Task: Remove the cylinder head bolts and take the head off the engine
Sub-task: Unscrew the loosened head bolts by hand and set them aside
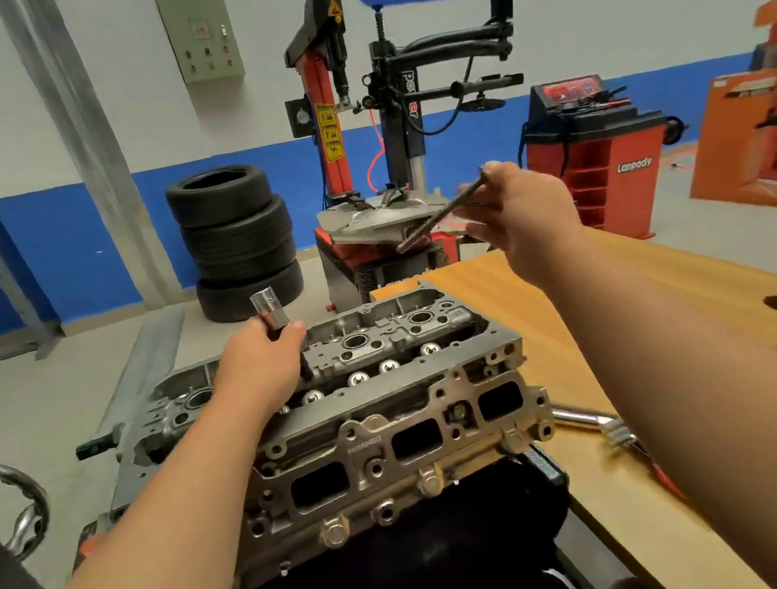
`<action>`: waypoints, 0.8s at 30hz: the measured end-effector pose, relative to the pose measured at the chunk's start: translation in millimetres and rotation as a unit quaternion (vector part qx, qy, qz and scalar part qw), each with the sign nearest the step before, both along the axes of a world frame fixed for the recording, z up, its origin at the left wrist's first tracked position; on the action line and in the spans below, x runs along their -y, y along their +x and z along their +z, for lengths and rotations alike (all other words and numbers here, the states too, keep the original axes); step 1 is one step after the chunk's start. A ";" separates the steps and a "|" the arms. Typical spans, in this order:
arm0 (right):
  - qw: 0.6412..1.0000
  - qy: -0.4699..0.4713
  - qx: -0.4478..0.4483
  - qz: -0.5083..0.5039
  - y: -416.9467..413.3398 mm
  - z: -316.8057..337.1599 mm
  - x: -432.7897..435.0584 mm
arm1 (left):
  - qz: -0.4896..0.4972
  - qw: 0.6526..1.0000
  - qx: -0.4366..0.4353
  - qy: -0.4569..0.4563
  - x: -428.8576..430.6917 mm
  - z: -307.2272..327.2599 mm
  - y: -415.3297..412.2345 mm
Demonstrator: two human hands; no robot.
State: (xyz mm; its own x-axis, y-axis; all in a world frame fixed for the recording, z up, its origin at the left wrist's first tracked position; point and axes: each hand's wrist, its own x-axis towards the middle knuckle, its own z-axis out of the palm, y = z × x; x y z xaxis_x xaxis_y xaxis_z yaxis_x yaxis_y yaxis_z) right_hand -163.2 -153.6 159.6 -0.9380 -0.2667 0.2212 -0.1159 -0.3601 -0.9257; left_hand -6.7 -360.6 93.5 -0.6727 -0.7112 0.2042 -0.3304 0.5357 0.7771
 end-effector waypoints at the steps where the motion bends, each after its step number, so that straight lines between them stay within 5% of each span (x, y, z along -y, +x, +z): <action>1: 0.999 -0.014 0.041 -0.033 -8.0 -6.5 -10.9 | -0.012 0.999 0.018 -0.025 -2.4 2.7 -3.0; 3: 0.992 0.032 0.054 -0.107 -22.8 -25.1 -33.7 | -0.047 0.997 0.022 -0.060 -11.3 7.4 -9.6; 6: 0.948 0.280 -0.010 -0.152 -40.4 -65.8 -72.8 | -0.084 0.991 0.028 -0.104 -30.6 3.0 -16.1; 10: 0.768 0.629 -0.032 -0.114 -51.6 -121.1 -121.4 | -0.095 0.982 0.031 -0.163 -47.2 -7.8 -19.8; 13: 0.682 0.721 -0.006 -0.122 -51.5 -145.1 -140.4 | -0.087 0.973 0.028 -0.211 -53.4 -8.2 -23.6; 18: 0.613 0.773 -0.022 -0.162 -55.2 -142.9 -126.4 | -0.088 0.983 -0.007 -0.162 -46.8 -15.1 -25.6; 20: 0.657 0.730 -0.052 -0.181 -54.0 -125.9 -97.3 | -0.080 0.987 -0.027 -0.133 -43.6 -15.1 -26.2; 24: 0.877 0.429 -0.167 -0.138 -11.5 -66.4 5.1 | -0.060 0.992 -0.063 -0.087 -35.7 -11.3 -26.2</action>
